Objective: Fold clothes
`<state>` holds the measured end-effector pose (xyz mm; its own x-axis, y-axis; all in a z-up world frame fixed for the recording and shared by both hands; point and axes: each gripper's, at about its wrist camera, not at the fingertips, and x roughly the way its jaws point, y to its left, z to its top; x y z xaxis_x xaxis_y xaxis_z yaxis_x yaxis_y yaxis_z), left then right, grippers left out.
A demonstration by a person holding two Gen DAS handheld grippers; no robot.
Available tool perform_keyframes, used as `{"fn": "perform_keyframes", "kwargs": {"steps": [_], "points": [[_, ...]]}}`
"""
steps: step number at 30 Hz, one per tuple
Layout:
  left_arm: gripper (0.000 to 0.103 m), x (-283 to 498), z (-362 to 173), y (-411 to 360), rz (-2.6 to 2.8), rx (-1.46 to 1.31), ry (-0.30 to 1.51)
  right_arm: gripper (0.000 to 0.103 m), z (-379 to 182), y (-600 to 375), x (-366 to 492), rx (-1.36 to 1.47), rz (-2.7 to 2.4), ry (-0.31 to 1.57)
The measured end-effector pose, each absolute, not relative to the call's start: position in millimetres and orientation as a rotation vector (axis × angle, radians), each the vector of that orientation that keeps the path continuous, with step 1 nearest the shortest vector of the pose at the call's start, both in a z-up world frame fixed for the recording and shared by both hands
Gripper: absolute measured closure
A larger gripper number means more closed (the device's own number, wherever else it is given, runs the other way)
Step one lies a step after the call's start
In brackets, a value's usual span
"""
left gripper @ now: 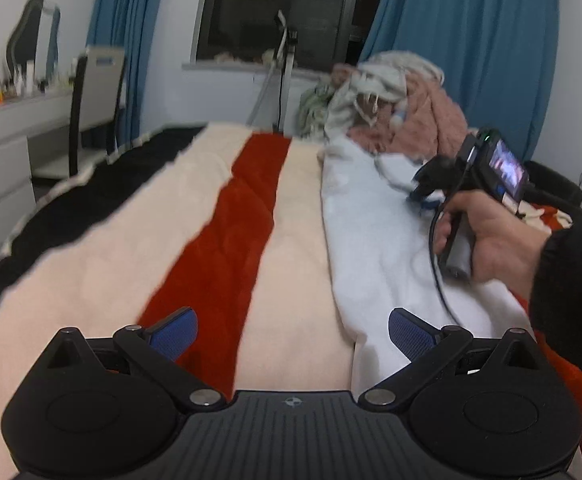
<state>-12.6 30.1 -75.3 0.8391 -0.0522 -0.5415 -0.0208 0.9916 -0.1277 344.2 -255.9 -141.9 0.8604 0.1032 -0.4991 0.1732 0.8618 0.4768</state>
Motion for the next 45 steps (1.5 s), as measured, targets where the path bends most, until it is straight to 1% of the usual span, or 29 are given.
{"fn": "perform_keyframes", "kwargs": {"steps": [3,4,6,10,12,13,14,15,16,20,24,27,30,31,32,34,36,37,39,41,42,43,44,45], "points": [[0.001,0,-84,32,-0.024,-0.151,0.598,0.082,-145,-281,354,0.547,-0.132,0.465],[0.001,3,-87,32,-0.025,-0.154,0.604,0.079,-146,-287,355,0.542,-0.176,0.440],[0.001,8,-91,33,-0.030,-0.161,0.617,0.079,-145,-308,352,0.539,-0.253,0.385],[0.001,10,-91,33,-0.044,-0.169,0.623,0.077,-143,-332,348,0.512,-0.240,0.431],[0.001,9,-90,32,-0.059,-0.177,0.633,0.071,-136,-333,333,0.473,-0.190,0.458],[0.001,9,-89,32,-0.065,-0.182,0.638,0.055,-132,-331,323,0.452,-0.159,0.469],[0.001,7,-88,33,-0.071,-0.187,0.640,0.035,-128,-329,311,0.439,-0.130,0.475],[0.001,5,-86,33,-0.076,-0.195,0.640,0.027,-123,-327,294,0.436,-0.102,0.481],[0.001,2,-85,34,-0.080,-0.204,0.638,0.025,-118,-325,277,0.433,-0.075,0.487],[0.002,-8,-78,42,-0.117,-0.267,0.658,0.026,-96,-317,196,0.445,0.026,0.528],[0.008,-20,-75,50,-0.173,-0.365,0.709,0.026,-79,-322,96,0.561,0.069,0.597],[0.013,-31,-76,54,-0.235,-0.432,0.764,0.025,-83,-326,30,0.673,0.099,0.629],[0.019,-41,-83,57,-0.302,-0.522,0.835,0.025,-106,-330,-23,0.769,0.092,0.711],[0.021,-43,-87,57,-0.315,-0.547,0.861,0.026,-115,-332,-34,0.800,0.081,0.744],[0.022,-44,-91,56,-0.321,-0.566,0.887,0.028,-122,-335,-45,0.842,0.056,0.769],[0.025,-45,-98,56,-0.312,-0.594,0.934,0.029,-127,-340,-57,0.919,0.016,0.776],[0.026,-45,-106,58,-0.291,-0.617,0.978,0.032,-128,-337,-54,0.903,-0.002,0.783],[0.027,-45,-110,59,-0.288,-0.636,0.992,0.033,-131,-335,-49,0.905,-0.003,0.807],[0.027,-46,-115,63,-0.287,-0.673,1.007,0.038,-144,-333,-39,0.931,-0.019,0.880],[0.028,-48,-117,65,-0.282,-0.702,1.009,0.038,-148,-329,-31,0.934,-0.018,0.923],[0.034,-50,-118,66,-0.274,-0.710,1.012,0.039,-147,-326,-31,0.915,-0.004,0.931],[0.043,-52,-118,66,-0.264,-0.710,1.016,0.050,-146,-323,-32,0.903,0.011,0.940],[0.048,-54,-118,66,-0.256,-0.705,1.021,0.060,-146,-321,-35,0.897,0.020,0.951],[0.058,-56,-119,67,-0.251,-0.702,1.026,0.064,-146,-319,-37,0.892,0.029,0.960]]}}
